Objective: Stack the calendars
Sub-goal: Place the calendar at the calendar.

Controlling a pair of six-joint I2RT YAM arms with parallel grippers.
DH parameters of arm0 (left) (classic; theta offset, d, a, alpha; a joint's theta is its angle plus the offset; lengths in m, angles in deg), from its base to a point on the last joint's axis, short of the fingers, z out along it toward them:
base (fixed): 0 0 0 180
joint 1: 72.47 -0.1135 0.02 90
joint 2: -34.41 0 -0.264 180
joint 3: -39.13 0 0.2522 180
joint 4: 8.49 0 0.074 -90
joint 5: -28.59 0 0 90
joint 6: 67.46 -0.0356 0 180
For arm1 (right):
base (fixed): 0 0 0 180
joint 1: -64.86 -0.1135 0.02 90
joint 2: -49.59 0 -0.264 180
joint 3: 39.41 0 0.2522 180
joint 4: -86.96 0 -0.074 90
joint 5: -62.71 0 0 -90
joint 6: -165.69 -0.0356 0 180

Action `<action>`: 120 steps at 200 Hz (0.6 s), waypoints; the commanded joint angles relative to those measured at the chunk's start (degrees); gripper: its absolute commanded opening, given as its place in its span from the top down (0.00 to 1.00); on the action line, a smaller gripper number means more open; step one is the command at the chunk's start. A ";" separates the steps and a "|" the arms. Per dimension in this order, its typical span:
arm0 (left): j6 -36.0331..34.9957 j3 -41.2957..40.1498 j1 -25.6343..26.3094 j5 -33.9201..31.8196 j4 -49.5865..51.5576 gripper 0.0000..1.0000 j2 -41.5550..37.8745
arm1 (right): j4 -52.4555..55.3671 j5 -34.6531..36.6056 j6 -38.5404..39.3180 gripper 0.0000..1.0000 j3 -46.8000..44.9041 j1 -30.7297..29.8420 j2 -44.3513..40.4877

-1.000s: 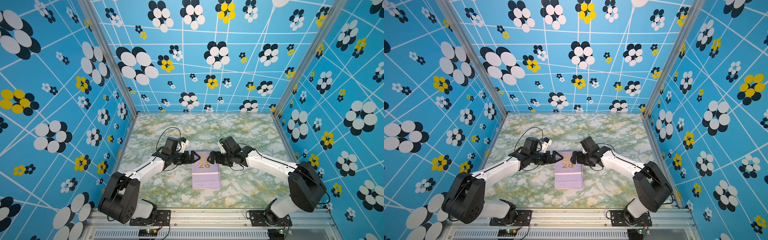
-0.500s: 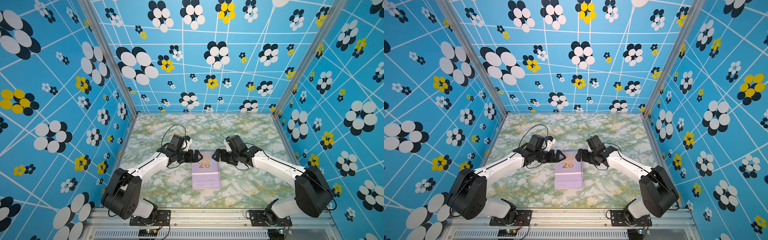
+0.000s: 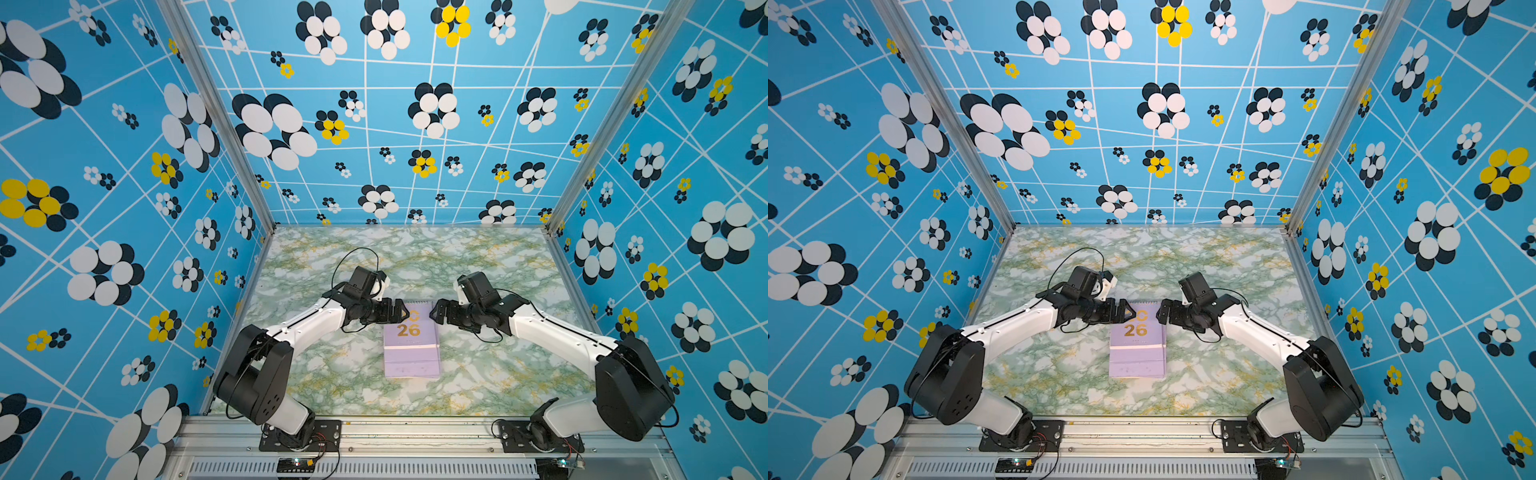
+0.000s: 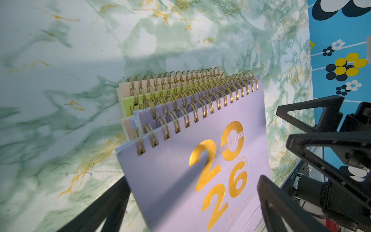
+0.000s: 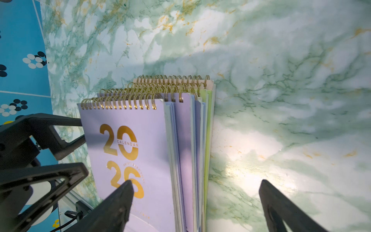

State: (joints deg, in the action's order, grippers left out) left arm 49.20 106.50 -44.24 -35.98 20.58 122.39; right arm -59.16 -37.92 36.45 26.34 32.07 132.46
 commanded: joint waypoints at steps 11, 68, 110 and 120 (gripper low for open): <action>-1.66 2.40 0.89 -0.89 1.82 0.01 1.49 | 0.12 -0.18 0.03 0.01 -1.35 0.36 -1.07; -2.04 3.33 1.52 -1.39 2.87 0.00 1.98 | -0.29 -0.48 -0.13 0.01 -1.60 0.37 -0.87; -1.68 4.05 2.33 -2.74 3.85 0.00 2.03 | -0.56 -0.52 -0.15 0.01 -1.80 0.41 -0.69; -1.60 4.24 2.67 -3.45 4.30 0.01 2.07 | -0.56 -0.53 -0.15 0.01 -1.81 0.36 -0.62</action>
State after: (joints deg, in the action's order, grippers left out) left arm 48.37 108.68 -42.43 -37.77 22.78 123.75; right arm -59.36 -38.12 36.43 25.48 32.07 132.46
